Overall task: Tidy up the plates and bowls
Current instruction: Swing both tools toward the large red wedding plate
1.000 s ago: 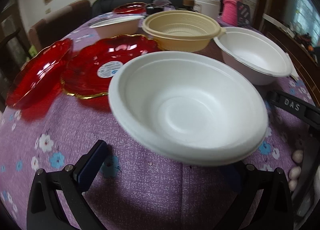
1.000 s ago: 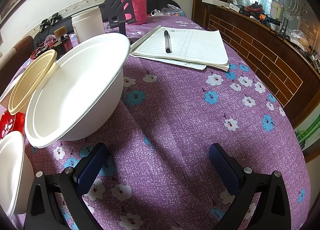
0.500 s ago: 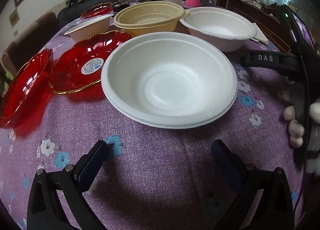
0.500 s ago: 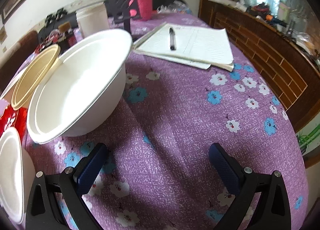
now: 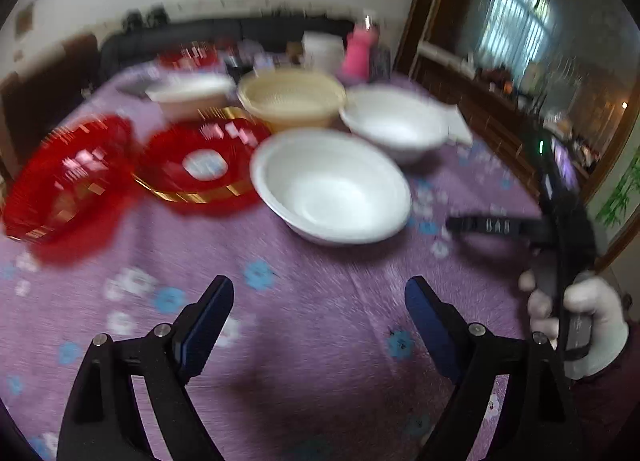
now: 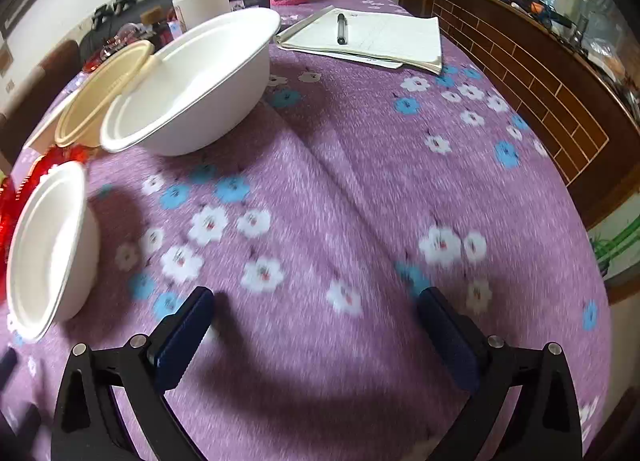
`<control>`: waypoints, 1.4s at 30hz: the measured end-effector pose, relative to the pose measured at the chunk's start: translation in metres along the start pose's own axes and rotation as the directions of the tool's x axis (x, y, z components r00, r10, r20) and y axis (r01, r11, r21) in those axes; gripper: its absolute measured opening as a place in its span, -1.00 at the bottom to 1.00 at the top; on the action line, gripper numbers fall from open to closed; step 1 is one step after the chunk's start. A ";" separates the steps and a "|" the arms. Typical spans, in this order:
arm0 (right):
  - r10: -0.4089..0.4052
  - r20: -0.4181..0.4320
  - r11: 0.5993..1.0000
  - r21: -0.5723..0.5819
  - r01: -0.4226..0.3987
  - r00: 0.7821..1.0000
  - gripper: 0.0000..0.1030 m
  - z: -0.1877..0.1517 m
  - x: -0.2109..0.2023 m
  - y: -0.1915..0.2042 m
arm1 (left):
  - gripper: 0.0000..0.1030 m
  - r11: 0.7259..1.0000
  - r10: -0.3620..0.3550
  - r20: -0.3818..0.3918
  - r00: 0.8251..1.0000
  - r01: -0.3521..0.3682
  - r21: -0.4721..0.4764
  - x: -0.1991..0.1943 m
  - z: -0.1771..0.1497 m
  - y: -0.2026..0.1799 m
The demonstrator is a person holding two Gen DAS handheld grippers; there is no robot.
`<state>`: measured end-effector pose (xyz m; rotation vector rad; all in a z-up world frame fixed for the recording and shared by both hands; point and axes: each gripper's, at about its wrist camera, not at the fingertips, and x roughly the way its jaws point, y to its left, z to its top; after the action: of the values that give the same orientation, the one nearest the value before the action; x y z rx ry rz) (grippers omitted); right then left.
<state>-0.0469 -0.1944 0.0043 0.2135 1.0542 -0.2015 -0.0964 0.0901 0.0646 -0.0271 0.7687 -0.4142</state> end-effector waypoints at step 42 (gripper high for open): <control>0.623 -0.062 0.735 -0.293 -0.611 0.779 0.59 -0.003 -0.066 0.242 | 0.99 0.873 0.369 0.127 0.921 -0.296 -0.388 -0.111 0.029 0.243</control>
<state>-0.0172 0.0431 0.0797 0.2750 0.9054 0.5618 -0.0621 0.3517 0.1174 -0.2755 0.6277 0.0674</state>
